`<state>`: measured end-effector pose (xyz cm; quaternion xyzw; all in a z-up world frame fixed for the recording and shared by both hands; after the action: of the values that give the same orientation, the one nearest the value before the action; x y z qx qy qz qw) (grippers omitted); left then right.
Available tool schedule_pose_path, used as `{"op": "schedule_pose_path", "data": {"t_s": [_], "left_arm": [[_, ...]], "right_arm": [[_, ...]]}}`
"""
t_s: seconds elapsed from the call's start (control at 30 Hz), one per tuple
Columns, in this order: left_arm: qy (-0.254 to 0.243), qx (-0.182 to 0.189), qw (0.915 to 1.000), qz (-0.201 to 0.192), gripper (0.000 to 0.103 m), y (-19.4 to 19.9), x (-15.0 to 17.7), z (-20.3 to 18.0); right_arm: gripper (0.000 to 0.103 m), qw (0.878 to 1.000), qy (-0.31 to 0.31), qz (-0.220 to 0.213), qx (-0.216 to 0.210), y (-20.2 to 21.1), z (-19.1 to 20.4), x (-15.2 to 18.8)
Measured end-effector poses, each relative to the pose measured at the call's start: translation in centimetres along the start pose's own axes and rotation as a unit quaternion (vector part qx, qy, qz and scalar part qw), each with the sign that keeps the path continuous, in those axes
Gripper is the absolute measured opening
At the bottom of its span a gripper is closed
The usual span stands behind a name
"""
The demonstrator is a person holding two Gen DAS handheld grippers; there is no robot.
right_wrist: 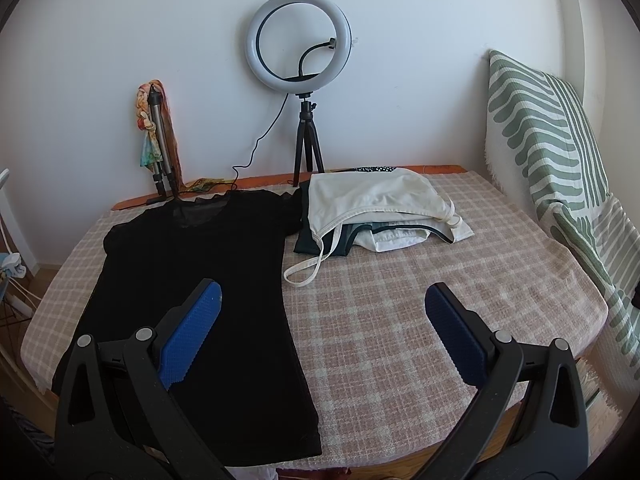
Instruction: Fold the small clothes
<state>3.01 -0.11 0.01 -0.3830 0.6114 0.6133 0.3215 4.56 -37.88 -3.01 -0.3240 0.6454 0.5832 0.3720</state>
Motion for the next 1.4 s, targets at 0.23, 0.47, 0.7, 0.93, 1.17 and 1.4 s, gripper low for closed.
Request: {"op": "schedule_pose_path", "data": {"t_s": [0.23, 0.47, 0.7, 0.93, 1.17, 1.4], "left_arm": [[-0.002, 0.001, 1.0000, -0.001, 0.102, 0.02, -0.16, -0.17], [-0.001, 0.002, 1.0000, -0.001, 0.102, 0.01, -0.17, -0.21], [0.001, 0.002, 1.0000, 0.002, 0.102, -0.23, -0.13, 0.09], [0.002, 0.001, 1.0000, 0.001, 0.102, -0.23, -0.03, 0.15], [0.002, 0.002, 1.0000, 0.002, 0.102, -0.27, 0.01, 0.26], [0.003, 0.002, 1.0000, 0.004, 0.102, -0.43, 0.06, 0.28]], "right_arm": [[0.103, 1.000, 0.000, 0.000, 0.001, -0.09, 0.01, 0.03], [0.103, 1.000, -0.001, 0.000, 0.000, -0.03, 0.00, -0.04], [0.103, 1.000, -0.001, 0.001, 0.001, -0.02, -0.01, -0.01], [0.103, 1.000, -0.001, 0.001, 0.000, -0.06, 0.03, -0.01], [0.103, 1.000, -0.002, 0.002, 0.001, -0.04, -0.14, 0.08], [0.103, 1.000, -0.006, 0.006, 0.000, -0.14, -0.13, 0.36]]}}
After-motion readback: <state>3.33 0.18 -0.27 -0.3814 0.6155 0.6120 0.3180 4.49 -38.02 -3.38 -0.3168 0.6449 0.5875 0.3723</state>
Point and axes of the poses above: each gripper's, at about its wrist camera, not at the fingertips, and y roughly against the way its jaws point, z to its left, x to its underside, the point moved 5 cm from there along -y, roughly the way its jaws point, and after that the axes turned 6 degrees about y, right-handed, at the moved point
